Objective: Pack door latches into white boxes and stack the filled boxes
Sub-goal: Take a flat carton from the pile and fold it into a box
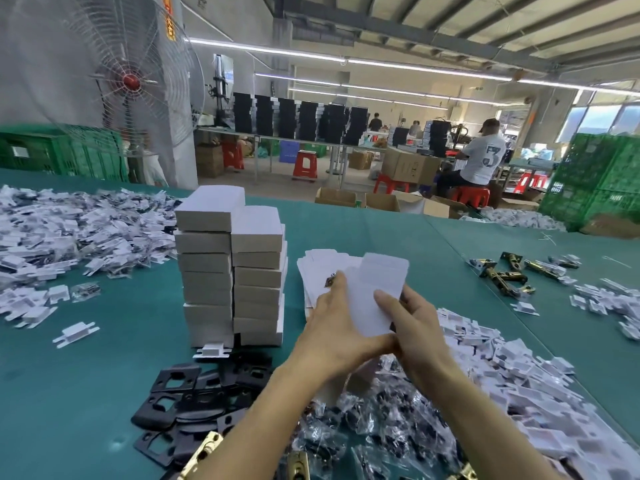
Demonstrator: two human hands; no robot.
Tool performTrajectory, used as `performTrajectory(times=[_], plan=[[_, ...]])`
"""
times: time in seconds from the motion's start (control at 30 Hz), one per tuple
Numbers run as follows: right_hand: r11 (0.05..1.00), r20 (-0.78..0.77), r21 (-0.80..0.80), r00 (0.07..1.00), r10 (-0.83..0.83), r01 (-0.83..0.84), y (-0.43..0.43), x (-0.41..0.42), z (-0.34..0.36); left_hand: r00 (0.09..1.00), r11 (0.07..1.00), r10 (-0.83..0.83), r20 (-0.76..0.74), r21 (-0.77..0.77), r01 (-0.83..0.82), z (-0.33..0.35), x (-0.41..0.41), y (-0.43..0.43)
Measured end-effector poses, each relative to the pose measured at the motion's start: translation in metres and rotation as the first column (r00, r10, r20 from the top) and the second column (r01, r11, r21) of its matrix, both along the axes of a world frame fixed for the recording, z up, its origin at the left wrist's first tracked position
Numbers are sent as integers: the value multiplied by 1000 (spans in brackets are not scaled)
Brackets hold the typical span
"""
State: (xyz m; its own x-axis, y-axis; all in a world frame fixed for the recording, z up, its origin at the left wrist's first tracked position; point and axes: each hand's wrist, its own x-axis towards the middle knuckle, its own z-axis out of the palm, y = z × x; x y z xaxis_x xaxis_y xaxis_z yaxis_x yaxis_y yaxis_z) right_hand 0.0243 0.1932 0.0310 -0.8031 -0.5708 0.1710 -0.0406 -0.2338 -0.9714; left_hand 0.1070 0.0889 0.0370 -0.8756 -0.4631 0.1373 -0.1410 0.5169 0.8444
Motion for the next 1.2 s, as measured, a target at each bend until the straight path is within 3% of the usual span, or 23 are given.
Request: performTrajectory(times=[0.07, 0.13, 0.2, 0.27, 0.3, 0.4, 0.5, 0.7, 0.77, 0.83, 0.87, 0.97, 1.1, 1.2], plan=[[990, -53, -35, 989, 137, -139, 4, 11, 6, 986, 968, -100, -130, 216, 127, -2, 14, -4], [978, -170, 2, 964, 206, -209, 8, 19, 12, 946, 867, -230, -230, 394, 307, -6, 23, -8], [983, -337, 115, 925, 174, -143, 9, 25, 14, 907, 745, -306, -288, 520, 417, -4, 27, -14], [980, -527, 193, 839, 135, -37, 9, 30, 13, 891, 685, -290, -351, 574, 449, 0, 36, -21], [976, -601, 218, 788, 131, 4, 9, 31, 11, 879, 617, -302, -369, 627, 475, -1, 41, -24], [954, -737, 284, 659, 153, 95, 9, 32, 8, 771, 251, -369, -518, 743, 620, -10, 54, -26], [925, -733, 358, 653, 191, 131, 8, 34, 8, 718, 74, -358, -597, 749, 659, -15, 53, -30], [915, -662, 382, 730, 169, 134, 9, 35, 15, 800, 135, -358, -482, 821, 555, -12, 58, -30], [914, -616, 397, 763, 193, 89, 11, 38, 20, 756, 91, -395, -522, 797, 597, -10, 60, -28], [928, -538, 373, 814, 219, -3, 17, 42, 26, 705, -25, -423, -568, 786, 618, -11, 60, -26], [937, -513, 345, 828, 228, -44, 20, 44, 31, 696, -30, -429, -575, 779, 626, -11, 61, -23], [954, -512, 267, 818, 262, -138, 32, 50, 43, 705, 46, -442, -554, 771, 635, -19, 60, -23], [954, -391, 191, 874, 290, -231, 40, 52, 38, 794, 171, -335, -506, 797, 580, -27, 60, -30], [961, -247, 76, 929, 275, -265, 37, 52, 29, 810, 139, -335, -481, 825, 547, -22, 63, -29]])
